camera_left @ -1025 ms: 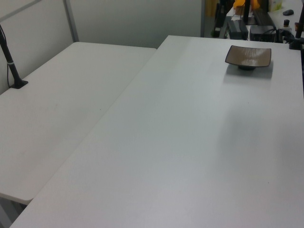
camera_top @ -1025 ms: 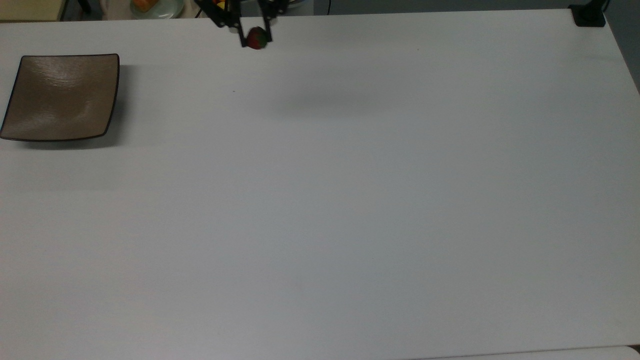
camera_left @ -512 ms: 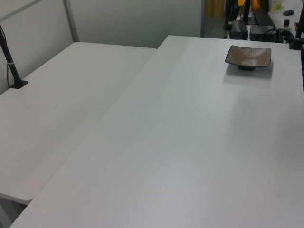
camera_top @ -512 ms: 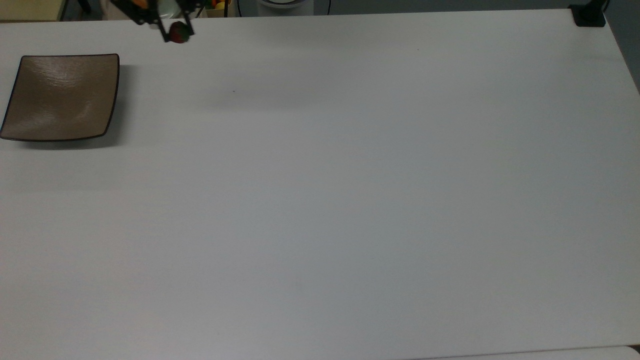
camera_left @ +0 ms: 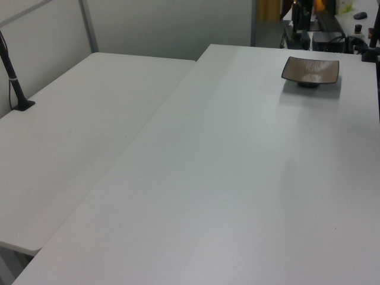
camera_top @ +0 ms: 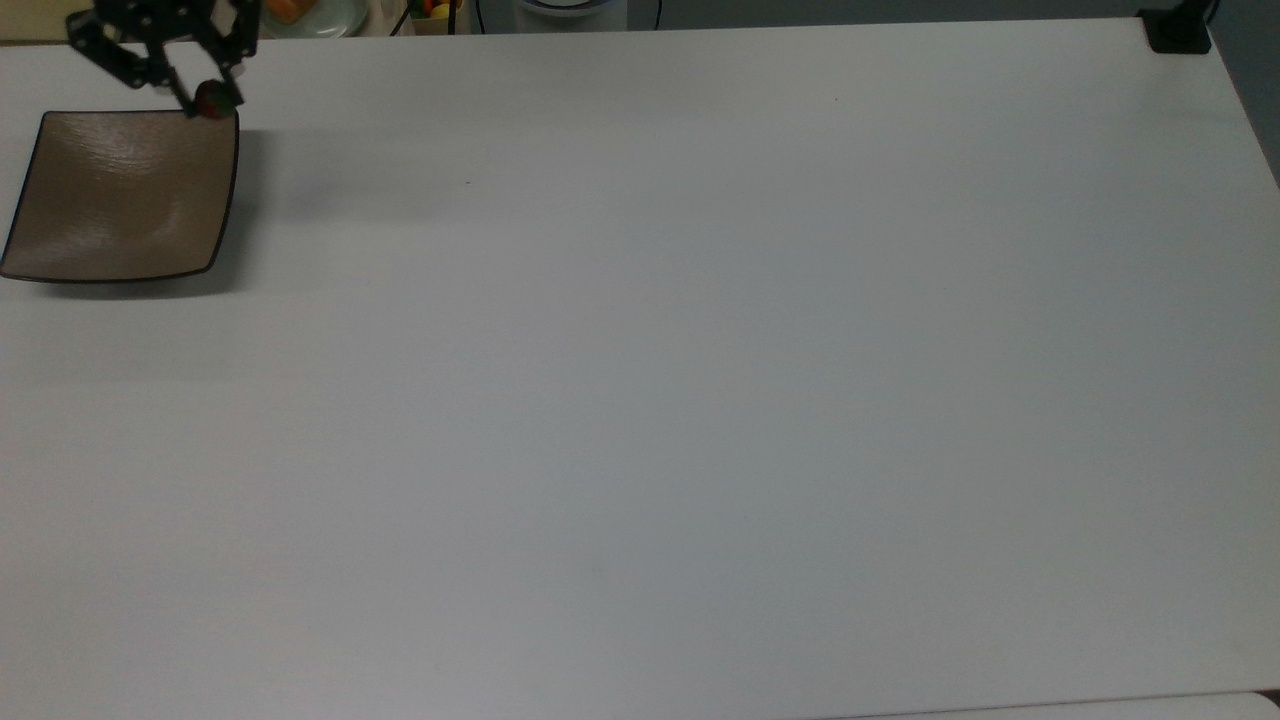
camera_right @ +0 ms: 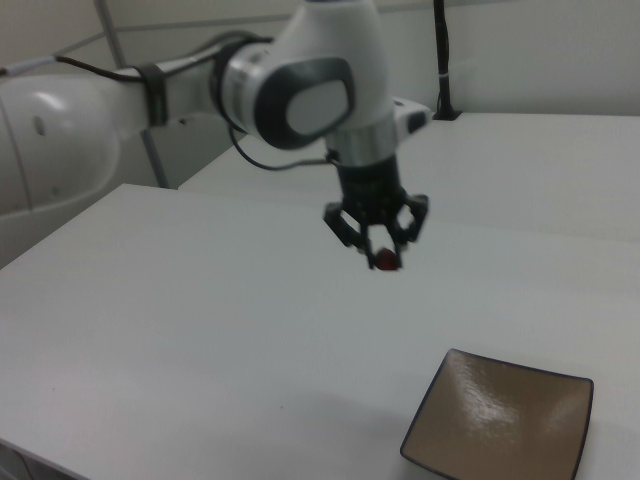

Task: Strawberries on a ceramic plate
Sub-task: 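Carry the strawberry over the brown square plate and lower it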

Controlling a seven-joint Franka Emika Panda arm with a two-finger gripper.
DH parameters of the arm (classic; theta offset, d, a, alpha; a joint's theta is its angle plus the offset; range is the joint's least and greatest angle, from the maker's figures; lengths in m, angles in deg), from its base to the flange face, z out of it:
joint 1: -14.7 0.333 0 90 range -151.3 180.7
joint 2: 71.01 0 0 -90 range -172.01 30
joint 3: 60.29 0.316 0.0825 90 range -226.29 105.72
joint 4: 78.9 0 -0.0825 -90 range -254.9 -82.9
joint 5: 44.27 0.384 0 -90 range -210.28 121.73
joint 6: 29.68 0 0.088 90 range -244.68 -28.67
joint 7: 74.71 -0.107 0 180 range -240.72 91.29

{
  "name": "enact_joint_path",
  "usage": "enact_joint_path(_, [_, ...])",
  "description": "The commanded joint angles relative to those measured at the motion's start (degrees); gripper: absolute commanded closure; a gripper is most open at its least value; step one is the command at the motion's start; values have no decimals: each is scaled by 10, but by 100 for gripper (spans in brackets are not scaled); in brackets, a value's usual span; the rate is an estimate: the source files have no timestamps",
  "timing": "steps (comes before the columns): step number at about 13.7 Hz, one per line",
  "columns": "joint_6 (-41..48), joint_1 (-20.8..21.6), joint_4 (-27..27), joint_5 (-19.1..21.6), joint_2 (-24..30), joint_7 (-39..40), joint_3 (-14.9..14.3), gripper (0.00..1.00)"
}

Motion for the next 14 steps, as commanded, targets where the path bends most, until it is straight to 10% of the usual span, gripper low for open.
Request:
enact_joint_path(1, [-70, -31, -8, -30, -44, 39, -11, 77])
enact_joint_path(14, [-205, -61, -55, -135, -149, 42, -30, 69])
